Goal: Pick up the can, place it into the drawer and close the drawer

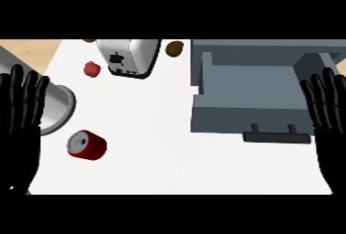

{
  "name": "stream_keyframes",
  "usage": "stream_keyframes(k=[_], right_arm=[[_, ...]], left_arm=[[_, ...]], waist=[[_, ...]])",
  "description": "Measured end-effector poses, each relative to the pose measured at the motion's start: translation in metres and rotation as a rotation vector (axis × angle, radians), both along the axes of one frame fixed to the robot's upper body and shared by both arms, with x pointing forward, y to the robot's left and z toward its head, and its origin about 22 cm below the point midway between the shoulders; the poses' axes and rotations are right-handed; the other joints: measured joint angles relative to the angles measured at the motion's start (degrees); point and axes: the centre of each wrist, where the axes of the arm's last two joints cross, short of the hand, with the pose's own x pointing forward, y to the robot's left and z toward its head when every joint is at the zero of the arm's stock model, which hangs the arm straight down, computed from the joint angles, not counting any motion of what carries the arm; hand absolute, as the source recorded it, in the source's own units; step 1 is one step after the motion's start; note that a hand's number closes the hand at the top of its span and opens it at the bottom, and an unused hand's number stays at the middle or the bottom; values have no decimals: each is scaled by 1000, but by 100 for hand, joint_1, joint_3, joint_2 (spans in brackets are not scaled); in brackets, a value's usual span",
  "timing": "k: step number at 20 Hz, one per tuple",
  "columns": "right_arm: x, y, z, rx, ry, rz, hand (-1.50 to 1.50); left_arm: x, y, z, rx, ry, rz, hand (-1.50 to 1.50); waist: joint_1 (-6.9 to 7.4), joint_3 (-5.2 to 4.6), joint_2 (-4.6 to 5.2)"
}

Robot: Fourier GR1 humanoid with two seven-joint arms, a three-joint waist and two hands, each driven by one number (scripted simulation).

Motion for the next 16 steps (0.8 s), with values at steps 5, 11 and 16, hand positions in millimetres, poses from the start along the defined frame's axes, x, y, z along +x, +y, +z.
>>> stream_keyframes(k=[5,11,16], right_arm=[[3,-4,-3,10,-6,-22,-150],[0,-14,-23,35,196,-135,-150],[-16,-21,-27,38,272,-162,-150]], left_arm=[[-7,8,1,13,12,-293,-150],[-21,40,-21,123,300,-531,-150],[-30,90,-16,156,397,-586,-150]], waist=[[-108,-110,-77],[-130,-143,-89],[-162,-143,-107]])
